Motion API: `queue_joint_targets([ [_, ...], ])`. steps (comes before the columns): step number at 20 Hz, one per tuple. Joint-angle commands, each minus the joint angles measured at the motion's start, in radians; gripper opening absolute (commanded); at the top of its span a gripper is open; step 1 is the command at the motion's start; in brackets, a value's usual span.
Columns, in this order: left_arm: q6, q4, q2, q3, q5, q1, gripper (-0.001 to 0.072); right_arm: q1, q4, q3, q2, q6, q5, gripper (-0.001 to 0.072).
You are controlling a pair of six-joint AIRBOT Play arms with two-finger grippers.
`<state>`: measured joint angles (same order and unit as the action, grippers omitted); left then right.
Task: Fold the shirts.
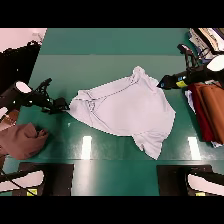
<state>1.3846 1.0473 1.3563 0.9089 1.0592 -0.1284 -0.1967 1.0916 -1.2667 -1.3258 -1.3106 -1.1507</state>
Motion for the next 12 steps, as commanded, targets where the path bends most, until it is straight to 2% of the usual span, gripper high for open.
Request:
queue_joint_targets([
  [1, -0.011, -0.049, 0.0, -0.039, -0.031, -0.002, 0.0501, 0.001, -0.001, 0.087, 0.074, -0.018, 0.028, 0.041],
  [7, -0.031, -0.124, 0.0, -0.043, -0.079, -0.002, 0.0499, 0.002, 0.001, 0.156, 0.143, -0.066, 0.033, 0.041],
  [8, -0.031, -0.124, 0.0, -0.043, -0.079, -0.002, 0.0414, 0.002, 0.002, 0.176, 0.155, -0.081, 0.034, 0.041],
  [9, -0.033, -0.124, 0.0, -0.043, -0.079, -0.002, 0.0205, 0.002, 0.003, 0.203, 0.17, -0.088, 0.034, 0.0409],
  [10, -0.042, -0.124, 0.0, -0.042, -0.078, -0.002, 0.0129, 0.002, 0.004, 0.232, 0.186, -0.09, 0.034, 0.0409],
  [12, -0.068, -0.127, -0.001, -0.039, -0.063, -0.002, 0.0096, 0.006, 0.028, 0.303, 0.225, -0.126, 0.029, 0.041],
])
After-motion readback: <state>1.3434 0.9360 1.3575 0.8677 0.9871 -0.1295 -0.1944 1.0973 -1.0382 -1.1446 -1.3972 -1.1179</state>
